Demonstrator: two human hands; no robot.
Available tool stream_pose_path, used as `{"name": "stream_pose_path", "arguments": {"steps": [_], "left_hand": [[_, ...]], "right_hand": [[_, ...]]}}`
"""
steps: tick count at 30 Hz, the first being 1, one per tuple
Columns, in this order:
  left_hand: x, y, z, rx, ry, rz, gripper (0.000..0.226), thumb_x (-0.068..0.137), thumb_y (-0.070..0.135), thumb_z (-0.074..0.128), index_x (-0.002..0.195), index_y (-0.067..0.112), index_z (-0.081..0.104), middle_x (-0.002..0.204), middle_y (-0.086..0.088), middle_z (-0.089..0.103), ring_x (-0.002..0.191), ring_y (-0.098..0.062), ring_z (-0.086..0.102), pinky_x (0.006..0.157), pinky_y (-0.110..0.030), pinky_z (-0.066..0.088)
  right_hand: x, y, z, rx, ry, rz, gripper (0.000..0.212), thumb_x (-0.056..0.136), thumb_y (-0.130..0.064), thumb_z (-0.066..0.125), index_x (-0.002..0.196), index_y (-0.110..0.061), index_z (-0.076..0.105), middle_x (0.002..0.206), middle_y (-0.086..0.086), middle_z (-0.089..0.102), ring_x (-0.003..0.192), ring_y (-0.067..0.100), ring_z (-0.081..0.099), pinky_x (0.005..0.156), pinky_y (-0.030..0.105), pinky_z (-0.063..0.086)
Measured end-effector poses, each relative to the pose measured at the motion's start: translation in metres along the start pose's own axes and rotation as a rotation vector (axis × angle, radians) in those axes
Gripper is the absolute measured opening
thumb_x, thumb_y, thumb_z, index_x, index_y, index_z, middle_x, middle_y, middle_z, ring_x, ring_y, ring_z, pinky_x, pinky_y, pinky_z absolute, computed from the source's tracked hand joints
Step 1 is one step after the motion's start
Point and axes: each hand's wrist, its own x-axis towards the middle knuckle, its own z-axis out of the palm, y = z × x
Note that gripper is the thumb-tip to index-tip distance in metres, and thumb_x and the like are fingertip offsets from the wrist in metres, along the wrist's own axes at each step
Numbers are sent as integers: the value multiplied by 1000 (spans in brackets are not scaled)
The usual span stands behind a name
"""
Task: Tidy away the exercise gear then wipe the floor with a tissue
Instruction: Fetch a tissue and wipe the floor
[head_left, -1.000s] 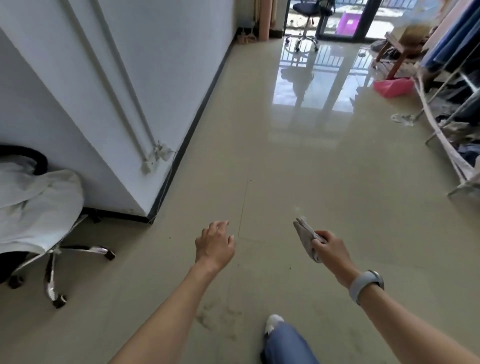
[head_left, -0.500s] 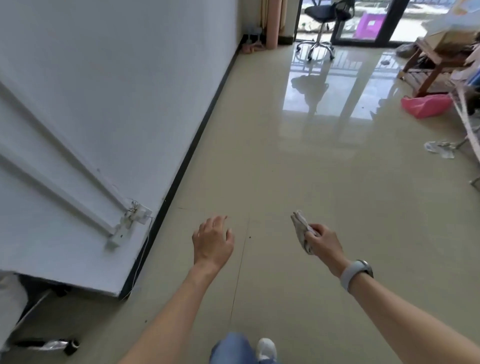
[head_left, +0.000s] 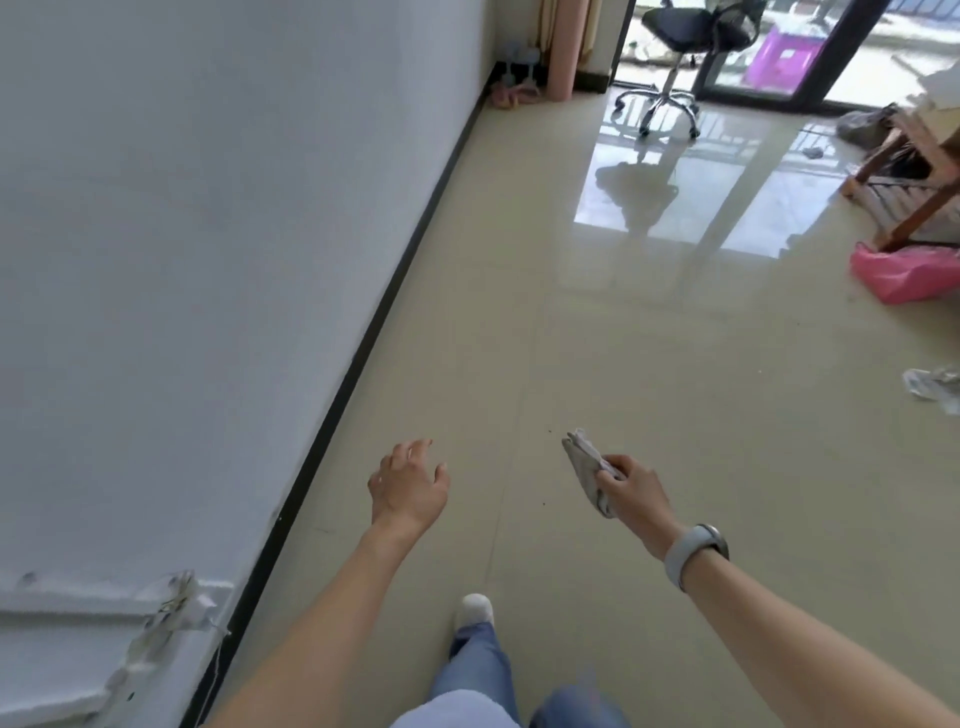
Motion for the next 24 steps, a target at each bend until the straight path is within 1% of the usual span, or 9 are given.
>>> {"name": "stream_pose_path", "arguments": {"steps": [4,7,10,14,17,19,21,22,24], "left_hand": [[108,58,-29,-2,-24,29,48,94,31,40,140,16,36,144,-8,39,131,-27,37,107,-41,33],[187,96,-34,-10,-35,42,48,94,31,40,140,16,35,143,-7,39,131,-26,37,106,-40,34],[265,124,-25,-27,-48,-8,48,94,32,41,140,16,35,144,-7,38,131,-26,38,105,-39,34],[367,157,-12,-89,-65,-167,48,94,29,40,140,16,36,146,-7,37,131,-27,37,104,-38,35],[442,181,-9,-145,-68,-275,47,94,28,40,140,15,36,145,-8,37,131,-27,37,104,-40,35],[484,194,-10,-185,-56,-333,46,94,27,41,139,14,37,144,-9,38,131,-28,37,104,-41,35],[517,201,-14,-226,-32,-378,46,94,25,42,139,13,37,145,-10,38,131,-28,37,104,-41,34],[533,202,-16,-237,-22,-404,47,94,25,42,139,13,37,145,-10,37,132,-28,36,105,-40,33],[548,203,-21,-258,-22,-436,47,94,24,42,139,13,37,146,-9,36,132,-28,36,106,-40,33]], "right_hand": [[94,-55,-35,-27,49,-9,25,87,-8,48,108,-8,62,86,6,60,78,20,52,52,17,35],[177,-82,-55,-39,68,0,25,87,-7,48,109,-8,61,86,6,59,77,21,51,52,17,35],[273,-104,-66,-54,57,12,26,87,-8,48,110,-7,60,86,6,59,78,21,52,53,17,35],[405,-138,-79,-110,-42,14,26,87,-5,46,108,-4,60,82,8,59,70,21,51,51,19,36],[500,-174,-85,-177,-127,-5,22,87,-4,45,105,-6,58,78,9,57,57,13,46,40,10,34],[554,-201,-83,-246,-188,-20,22,87,-5,44,104,-5,57,76,9,56,59,16,47,46,18,35],[604,-224,-74,-264,-254,-16,20,86,-4,42,100,2,56,72,11,55,62,21,47,51,25,33],[629,-234,-66,-277,-287,-12,20,86,-4,42,98,5,55,69,11,54,61,21,47,52,27,33],[653,-253,-54,-292,-341,-38,16,85,-5,41,93,2,53,64,9,51,56,20,45,52,26,35]]}}
